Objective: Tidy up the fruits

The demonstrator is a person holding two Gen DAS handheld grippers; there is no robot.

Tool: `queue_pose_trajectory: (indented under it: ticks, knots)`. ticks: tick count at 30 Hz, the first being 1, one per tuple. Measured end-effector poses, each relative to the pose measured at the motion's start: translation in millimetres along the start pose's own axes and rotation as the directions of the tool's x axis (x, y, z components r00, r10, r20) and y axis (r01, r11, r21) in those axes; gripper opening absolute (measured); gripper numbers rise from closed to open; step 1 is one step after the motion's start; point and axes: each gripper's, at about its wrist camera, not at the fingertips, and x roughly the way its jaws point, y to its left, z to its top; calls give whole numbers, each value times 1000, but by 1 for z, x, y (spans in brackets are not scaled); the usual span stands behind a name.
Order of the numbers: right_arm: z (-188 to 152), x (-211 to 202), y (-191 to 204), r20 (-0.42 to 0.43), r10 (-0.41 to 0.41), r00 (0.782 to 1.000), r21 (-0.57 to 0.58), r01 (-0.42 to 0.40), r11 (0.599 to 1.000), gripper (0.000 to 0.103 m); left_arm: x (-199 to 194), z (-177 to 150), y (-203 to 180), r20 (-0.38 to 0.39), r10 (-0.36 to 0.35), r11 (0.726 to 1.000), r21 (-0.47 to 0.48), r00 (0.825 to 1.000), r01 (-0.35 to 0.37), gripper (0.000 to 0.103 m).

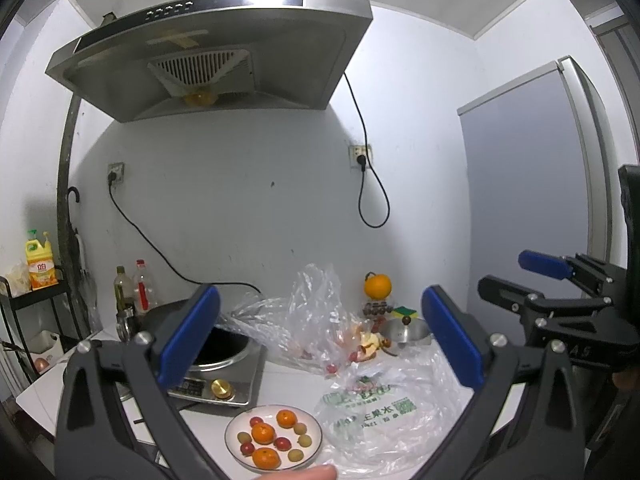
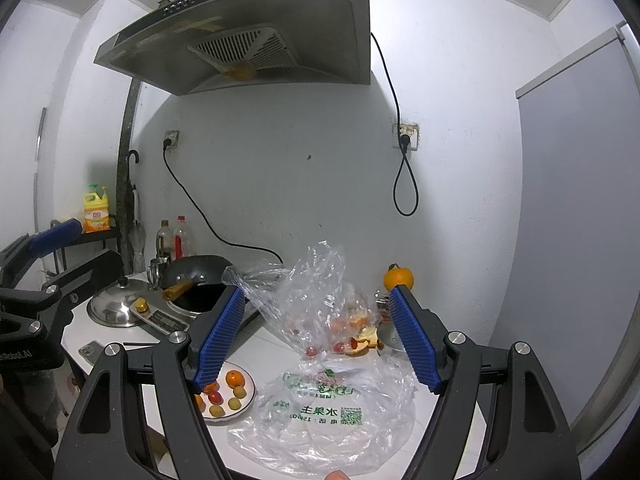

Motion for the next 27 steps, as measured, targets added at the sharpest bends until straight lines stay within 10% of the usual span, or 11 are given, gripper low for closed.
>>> queue_pose_trajectory:
  ticks: [27]
  knots:
    - [-1,4,-3,-8,-10,1000,2,10,1000,78,10,-3,0,-15,-31,999,-26,999,31,102]
